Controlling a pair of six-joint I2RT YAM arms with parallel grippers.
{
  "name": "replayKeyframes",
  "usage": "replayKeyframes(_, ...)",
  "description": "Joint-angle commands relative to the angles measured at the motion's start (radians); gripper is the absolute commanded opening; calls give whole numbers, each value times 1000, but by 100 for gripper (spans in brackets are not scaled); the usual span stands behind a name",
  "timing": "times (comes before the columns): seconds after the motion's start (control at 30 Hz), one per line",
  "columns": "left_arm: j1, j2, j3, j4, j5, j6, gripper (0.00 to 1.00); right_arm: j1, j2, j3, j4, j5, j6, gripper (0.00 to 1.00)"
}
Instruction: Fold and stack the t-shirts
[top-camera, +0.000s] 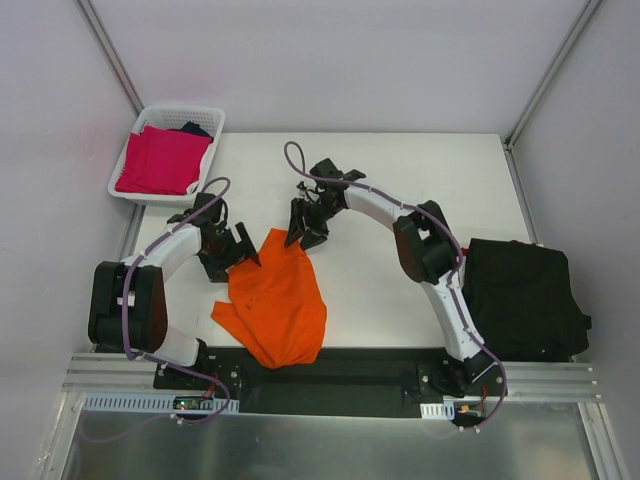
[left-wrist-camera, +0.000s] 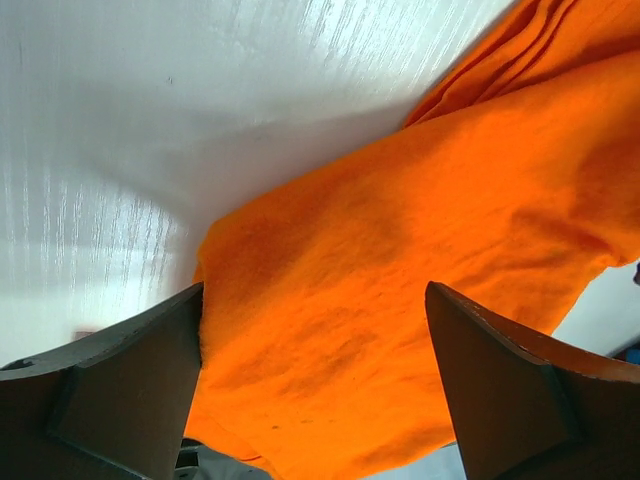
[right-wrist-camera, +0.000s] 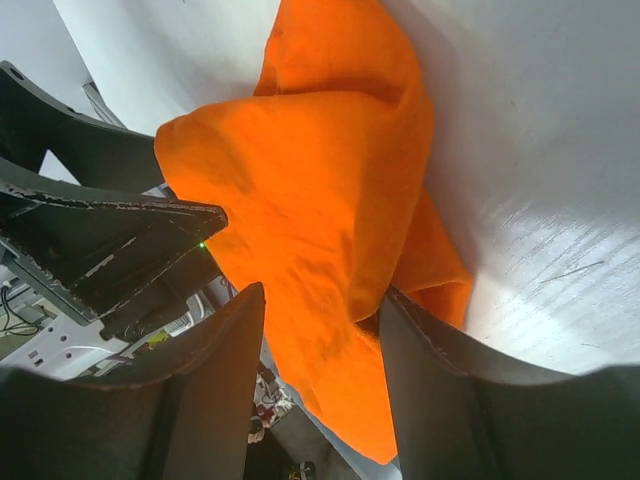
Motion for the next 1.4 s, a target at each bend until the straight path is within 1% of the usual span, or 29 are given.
replayKeyframes(0.0, 6, -43, -36, -5, 17, 17, 86, -1, -25, 22, -26, -7, -3, 47)
replayKeyframes(0.07, 6, -46, -48, -4, 15, 19, 86, 6, -21, 13, -22, -5, -3, 40)
replayKeyframes(0.1, 6, -51, -51, -4, 14, 20, 86, 9, -19, 11, -22, -4, -1, 28)
replayKeyframes(0.13, 6, -54, -56, -5, 11, 20, 83, 11, -19, 7, -22, -1, 2, 22)
replayKeyframes(0.17, 6, -59, -62, -7, 6, 20, 68, 14, -24, 4, -23, 2, 2, 14)
replayKeyframes(0.2, 6, -62, -65, -5, 2, 19, 12, 16, -27, -2, -22, 13, 5, 1)
replayKeyframes(0.23, 6, -63, -65, -11, -1, 16, 0, 14, -31, -12, -22, 18, 5, 1)
replayKeyframes(0.33, 6, -72, -62, -30, -6, 5, 0, 14, -60, -19, -35, 39, -9, 1)
replayKeyframes(0.43, 6, -111, -13, -73, -17, 5, 0, 6, -103, 0, -69, 64, -20, 1)
replayKeyframes(0.53, 6, -157, 116, -143, -61, 22, 0, -21, -154, 63, -120, 96, -29, 1)
replayKeyframes(0.57, 6, -161, 212, -163, -72, 31, 0, -50, -163, 83, -130, 104, -24, 1)
replayKeyframes(0.6, 6, -154, 266, -207, -81, 49, 0, -67, -177, 130, -152, 116, -18, 1)
replayKeyframes(0.63, 6, -142, 383, -232, -90, 58, 1, -86, -197, 151, -161, 122, -11, 1)
replayKeyframes(0.7, 6, -88, 508, -289, -100, 80, 2, -139, -217, 215, -178, 139, 11, 1)
replayKeyframes(0.73, 6, -73, 618, -335, -107, 81, 1, -156, -241, 235, -181, 140, 19, 1)
replayKeyframes(0.8, 6, -34, 712, -355, -97, 78, 3, -204, -266, 260, -183, 145, 34, 1)
replayKeyframes(0.83, 6, -24, 790, -367, -92, 74, 3, -216, -283, 272, -181, 147, 39, 1)
replayKeyframes(0.93, 6, 10, 919, -380, -55, 52, 5, -259, -349, 263, -181, 148, 23, 1)
replayKeyframes(1.07, 6, 35, 1028, -386, 12, 29, 6, -279, -473, 211, -181, 191, -18, 1)
replayKeyframes(1.2, 6, 39, 1113, -386, 38, 17, 7, -297, -559, 183, -181, 228, -27, 1)
replayKeyframes(1.37, 6, 49, 1226, -386, 52, 5, 8, -323, -619, 197, -181, 255, -27, 1)
